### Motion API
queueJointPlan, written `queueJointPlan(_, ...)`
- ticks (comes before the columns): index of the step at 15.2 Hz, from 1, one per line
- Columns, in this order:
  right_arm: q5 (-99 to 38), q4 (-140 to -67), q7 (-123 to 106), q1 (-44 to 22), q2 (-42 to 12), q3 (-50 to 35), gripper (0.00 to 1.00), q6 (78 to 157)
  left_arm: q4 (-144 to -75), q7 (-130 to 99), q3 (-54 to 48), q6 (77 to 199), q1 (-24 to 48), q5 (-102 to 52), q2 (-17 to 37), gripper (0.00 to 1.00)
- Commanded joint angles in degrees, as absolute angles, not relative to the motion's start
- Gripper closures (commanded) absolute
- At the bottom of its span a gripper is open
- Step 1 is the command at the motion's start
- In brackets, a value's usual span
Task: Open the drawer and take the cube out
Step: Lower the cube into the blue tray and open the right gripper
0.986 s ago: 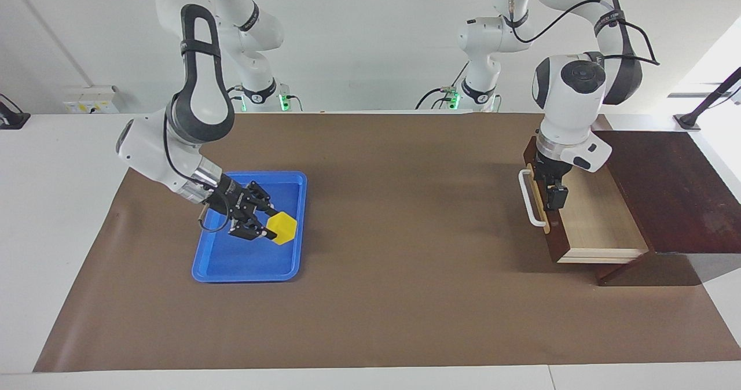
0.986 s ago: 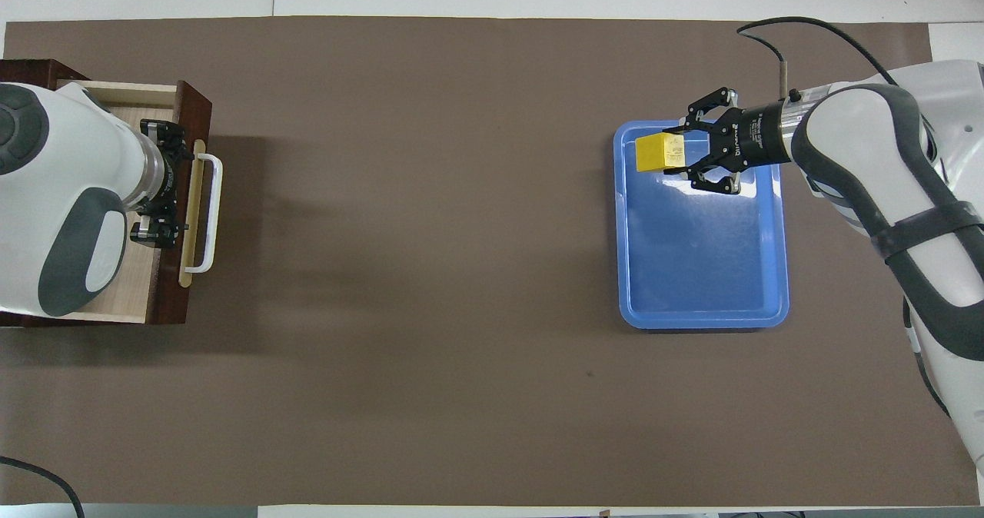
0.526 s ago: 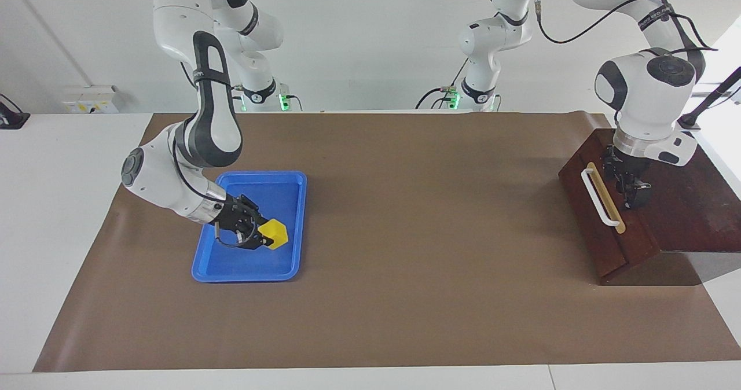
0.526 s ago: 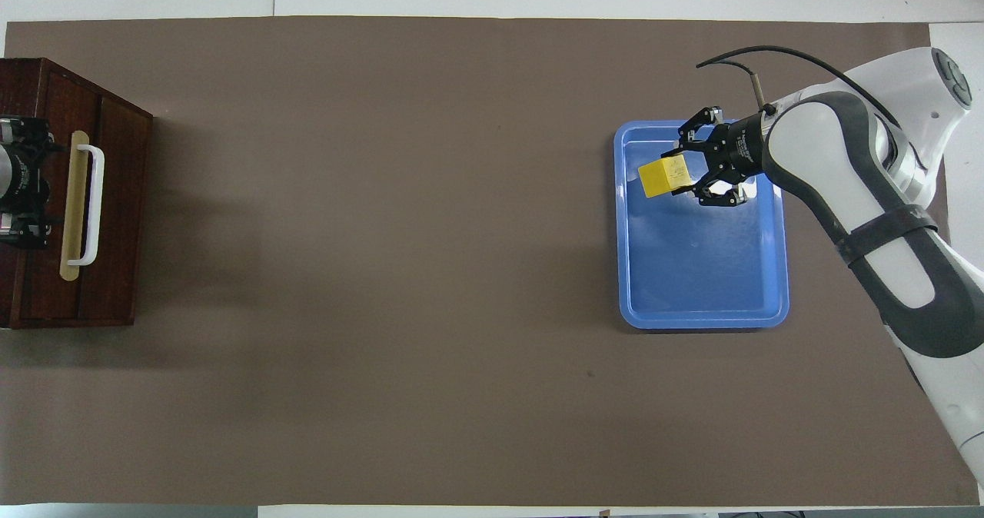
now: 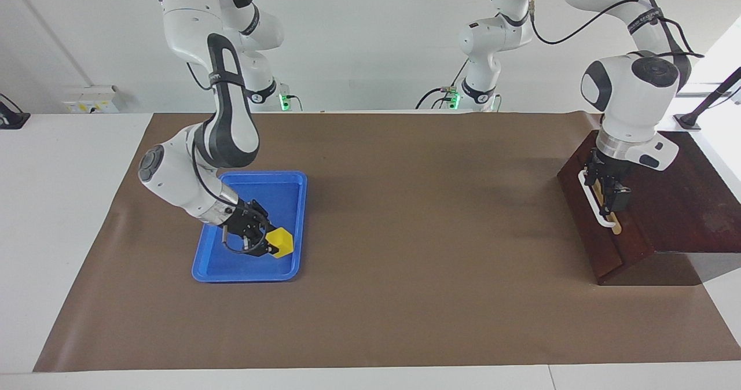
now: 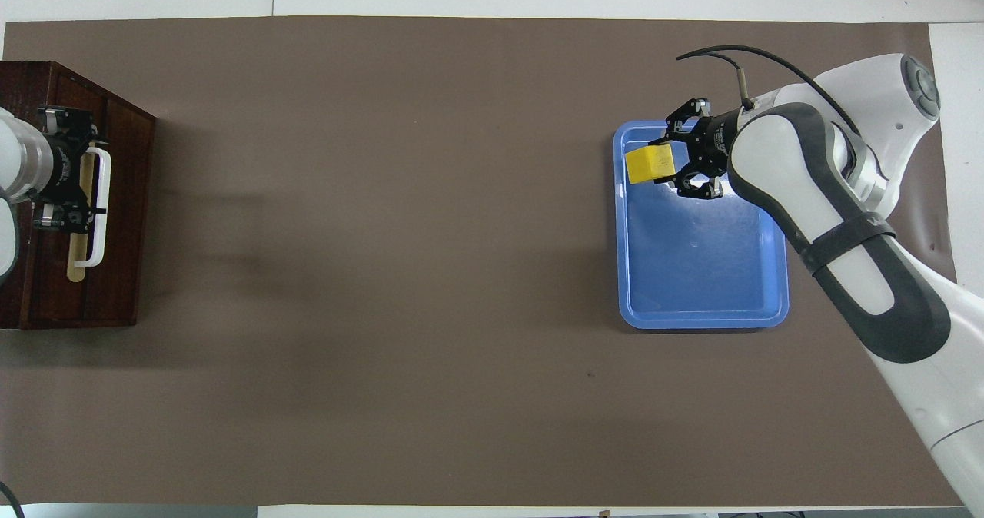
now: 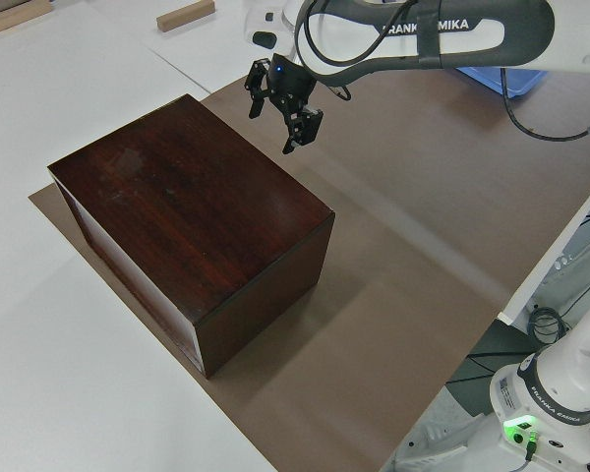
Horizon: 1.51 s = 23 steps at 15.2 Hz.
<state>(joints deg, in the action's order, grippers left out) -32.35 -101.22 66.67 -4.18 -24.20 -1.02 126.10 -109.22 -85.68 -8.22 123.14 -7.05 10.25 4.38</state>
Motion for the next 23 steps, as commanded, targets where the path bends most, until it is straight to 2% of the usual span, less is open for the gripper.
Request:
queueJointPlan(1,-31.03,-103.62,67.85,-4.30,-23.82,-1.23,1.00,127.97,-102.24,-80.71,-8.09,112.71,-2.39,8.88,3.34,0.00)
queueJointPlan(6,-29.18,-102.14,67.68,-3.08,-23.64,-1.14,1.00,123.59,-96.07,-42.19,-8.26,94.34,-0.44,2.73,1.24,0.00)
queueJointPlan(10,-27.95,-101.16,67.59,-2.28,-23.73,-1.14,1.00,122.87,-96.24,-22.62,-8.17,87.46,-0.53,1.50,-0.44,0.00)
queueJointPlan(16,-24.79,-102.30,68.56,-3.95,-24.43,-1.14,1.00,127.78,-95.62,-20.30,-14.93,85.78,-4.65,1.50,1.41,0.00)
queueJointPlan(23,-24.79,-103.53,68.64,-3.87,-24.79,-1.14,1.00,129.20,-95.89,-19.52,-14.24,86.31,-4.48,1.41,-0.17,0.00)
